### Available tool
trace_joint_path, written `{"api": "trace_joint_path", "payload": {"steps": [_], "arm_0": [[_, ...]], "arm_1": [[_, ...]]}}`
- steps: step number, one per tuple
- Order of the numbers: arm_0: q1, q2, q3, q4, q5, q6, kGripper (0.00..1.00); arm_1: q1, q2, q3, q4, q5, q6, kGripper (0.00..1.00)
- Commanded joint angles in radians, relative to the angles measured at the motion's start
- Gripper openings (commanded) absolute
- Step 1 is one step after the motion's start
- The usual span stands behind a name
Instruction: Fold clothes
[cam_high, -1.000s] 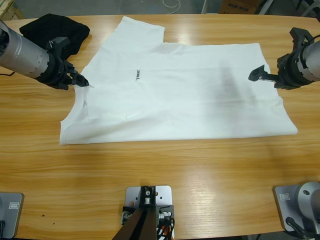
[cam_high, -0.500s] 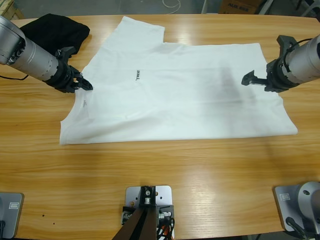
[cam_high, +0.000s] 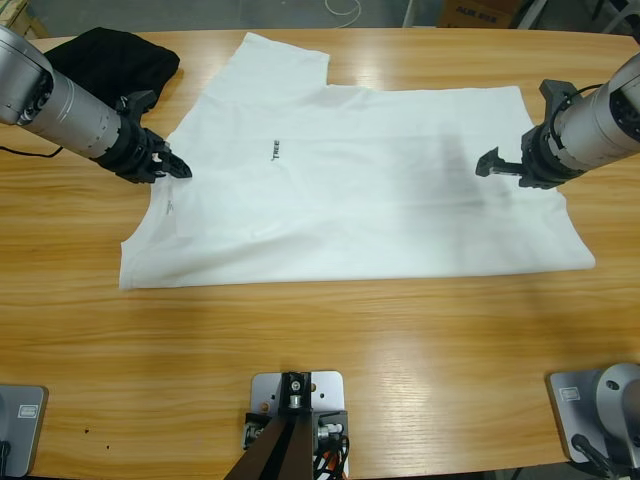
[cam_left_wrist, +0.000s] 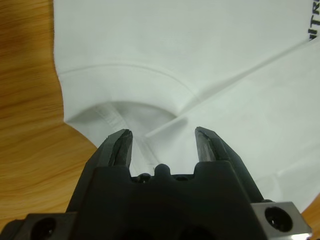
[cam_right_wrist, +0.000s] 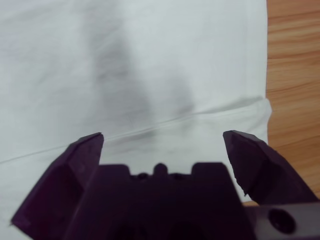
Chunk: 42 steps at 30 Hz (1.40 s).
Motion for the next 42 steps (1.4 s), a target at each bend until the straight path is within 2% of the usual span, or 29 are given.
{"api": "trace_joint_path", "payload": {"steps": [1, 13, 14, 16, 20, 21, 22, 31, 34, 42], "arm_0": [[0.003, 0.057, 0.021, -0.008, -0.016, 0.01, 0.503], [-0.033, 0.073, 0.038, -0.01, -0.018, 0.003, 0.504], [-0.032, 0.067, 0.038, -0.01, -0.018, -0.002, 0.462], [-0.023, 0.054, 0.033, -0.018, -0.067, -0.031, 0.225], [-0.016, 0.045, 0.032, -0.051, -0.087, -0.023, 0.207], [-0.016, 0.048, 0.031, -0.056, -0.096, -0.023, 0.127], [-0.016, 0.05, 0.032, -0.057, -0.097, -0.02, 0.007], [-0.016, 0.034, 0.043, -0.062, -0.097, -0.014, 0.0], [-0.02, 0.006, 0.042, -0.116, -0.147, 0.001, 0.0], [-0.002, -0.018, -0.034, -0.186, -0.162, -0.006, 0.0]], "arm_1": [[0.012, 0.032, 0.029, -0.012, 0.008, 0.009, 0.973], [0.007, 0.028, 0.056, -0.022, 0.005, 0.009, 0.973], [0.007, 0.028, 0.056, -0.022, 0.005, 0.008, 0.973], [0.007, 0.029, 0.057, -0.023, 0.005, 0.005, 0.973], [0.007, 0.032, 0.063, -0.025, 0.006, 0.004, 0.973], [0.007, 0.032, 0.066, -0.027, 0.006, 0.005, 0.973], [0.007, 0.032, 0.069, -0.028, 0.006, 0.006, 0.973], [0.007, 0.031, 0.085, -0.034, 0.008, 0.006, 0.973], [0.007, 0.031, 0.089, -0.034, 0.008, 0.006, 0.973], [0.007, 0.018, 0.119, -0.035, 0.008, 0.013, 0.968]]}}
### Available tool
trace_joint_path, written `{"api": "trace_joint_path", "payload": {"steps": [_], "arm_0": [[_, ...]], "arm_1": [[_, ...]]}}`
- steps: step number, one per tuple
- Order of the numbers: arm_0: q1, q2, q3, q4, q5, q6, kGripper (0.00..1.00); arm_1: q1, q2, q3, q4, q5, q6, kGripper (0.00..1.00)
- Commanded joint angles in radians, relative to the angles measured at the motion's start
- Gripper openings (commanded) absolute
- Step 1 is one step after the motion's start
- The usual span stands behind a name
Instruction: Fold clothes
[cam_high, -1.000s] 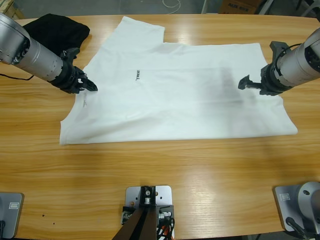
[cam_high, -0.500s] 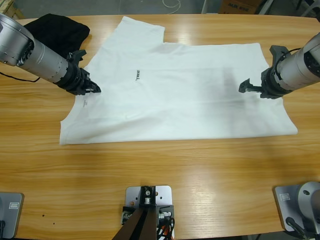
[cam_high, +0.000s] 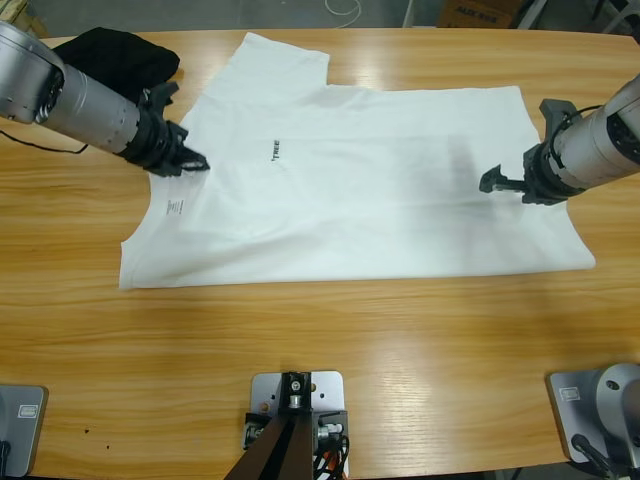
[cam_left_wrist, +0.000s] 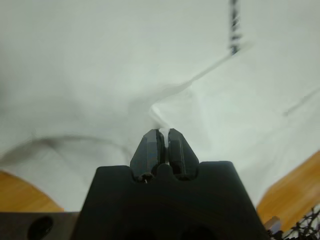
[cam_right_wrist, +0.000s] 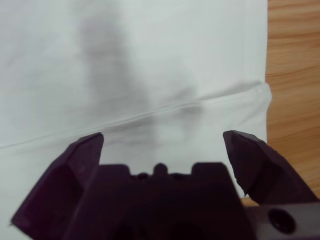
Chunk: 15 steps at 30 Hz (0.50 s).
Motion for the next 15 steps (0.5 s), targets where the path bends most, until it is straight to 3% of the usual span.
{"api": "trace_joint_path", "payload": {"steps": [1, 8, 15], "arm_0": [[0.018, -0.019, -0.048, -0.045, -0.021, 0.005, 0.0], [0.031, -0.073, -0.052, -0.045, -0.001, 0.006, 0.0], [0.015, -0.062, -0.154, -0.046, -0.033, 0.028, 0.0]], "arm_1": [[0.007, 0.018, 0.054, -0.014, 0.008, 0.014, 0.968], [0.007, 0.034, 0.067, -0.042, 0.01, 0.016, 0.968], [0.007, 0.041, 0.078, -0.053, 0.011, 0.019, 0.968]]}}
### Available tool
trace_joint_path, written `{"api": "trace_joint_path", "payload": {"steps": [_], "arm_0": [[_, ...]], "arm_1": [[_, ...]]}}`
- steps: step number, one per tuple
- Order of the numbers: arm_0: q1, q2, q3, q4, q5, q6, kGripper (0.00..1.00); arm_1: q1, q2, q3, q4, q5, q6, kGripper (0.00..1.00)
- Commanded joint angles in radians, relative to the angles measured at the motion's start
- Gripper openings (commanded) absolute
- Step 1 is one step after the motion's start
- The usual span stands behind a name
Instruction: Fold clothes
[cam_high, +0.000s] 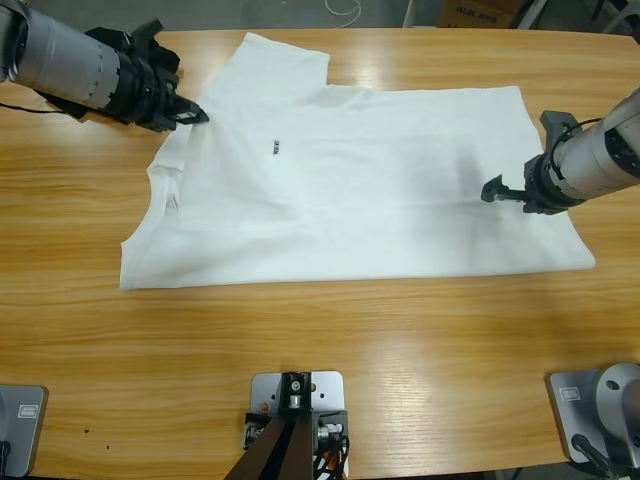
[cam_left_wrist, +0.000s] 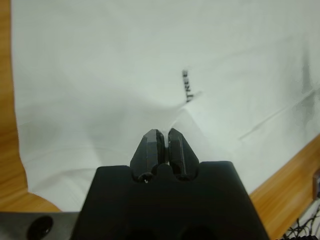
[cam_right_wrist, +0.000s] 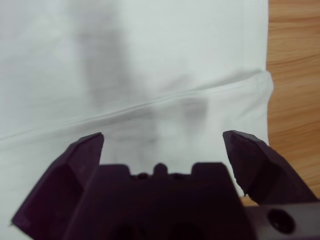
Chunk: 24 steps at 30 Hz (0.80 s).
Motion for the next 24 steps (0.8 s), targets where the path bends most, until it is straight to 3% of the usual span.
{"api": "trace_joint_path", "payload": {"steps": [1, 6, 17, 24], "arm_0": [[-0.011, 0.009, -0.106, -0.013, -0.045, 0.031, 0.0], [-0.037, 0.018, -0.116, -0.013, -0.086, 0.045, 0.0], [-0.037, -0.049, 0.05, 0.007, -0.089, 0.162, 0.0], [-0.041, -0.09, 0.123, 0.007, -0.203, 0.18, 0.0]], "arm_1": [[0.007, 0.041, 0.04, -0.025, 0.011, 0.012, 0.968], [0.007, 0.041, 0.045, -0.035, 0.016, 0.012, 0.968], [0.007, 0.064, 0.057, -0.054, 0.031, 0.014, 0.968], [0.007, 0.061, 0.06, -0.057, 0.036, 0.015, 0.968]]}}
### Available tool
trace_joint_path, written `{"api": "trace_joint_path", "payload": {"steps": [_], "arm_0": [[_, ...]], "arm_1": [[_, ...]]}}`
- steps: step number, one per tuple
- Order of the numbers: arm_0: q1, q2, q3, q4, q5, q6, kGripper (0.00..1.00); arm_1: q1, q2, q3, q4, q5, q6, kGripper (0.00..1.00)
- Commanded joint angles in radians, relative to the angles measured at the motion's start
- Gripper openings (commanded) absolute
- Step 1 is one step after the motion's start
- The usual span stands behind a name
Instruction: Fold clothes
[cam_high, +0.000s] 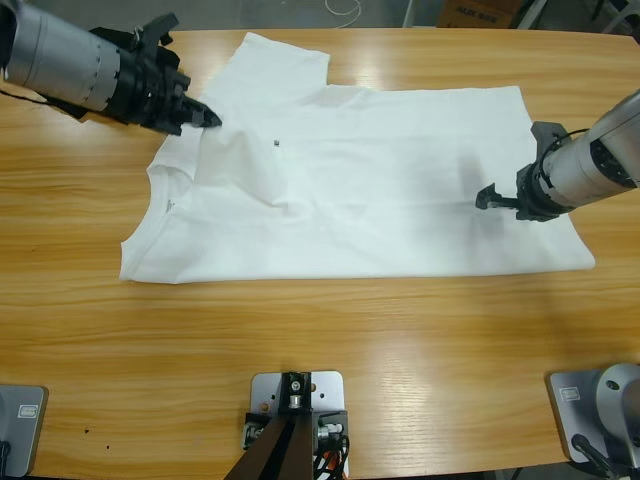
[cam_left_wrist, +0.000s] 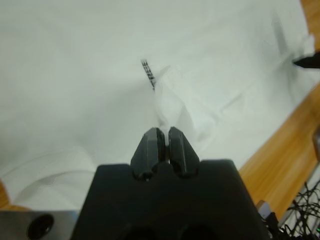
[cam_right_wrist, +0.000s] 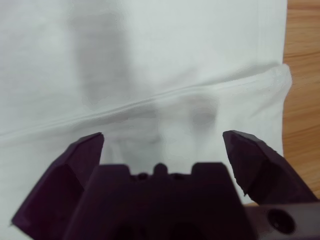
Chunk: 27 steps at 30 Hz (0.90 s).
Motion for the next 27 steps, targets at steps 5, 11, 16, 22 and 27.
{"api": "trace_joint_path", "payload": {"steps": [5, 11, 16, 22, 27], "arm_0": [[-0.013, -0.12, 0.195, 0.013, -0.155, 0.032, 0.0], [-0.02, -0.162, 0.283, 0.049, -0.133, 0.057, 0.0], [-0.07, -0.155, 0.294, 0.051, -0.133, 0.056, 0.0], [-0.093, -0.15, 0.353, 0.065, -0.131, 0.057, 0.0], [-0.096, -0.137, 0.362, 0.097, -0.099, 0.083, 0.0]], "arm_1": [[0.007, 0.025, 0.026, -0.017, 0.025, 0.016, 0.968], [0.007, 0.018, 0.028, -0.015, 0.027, 0.016, 0.968], [0.007, 0.014, 0.028, -0.015, 0.028, 0.016, 0.968], [0.007, 0.006, 0.041, -0.017, 0.028, 0.016, 0.968], [0.007, 0.002, 0.04, -0.018, 0.029, 0.016, 0.968]]}}
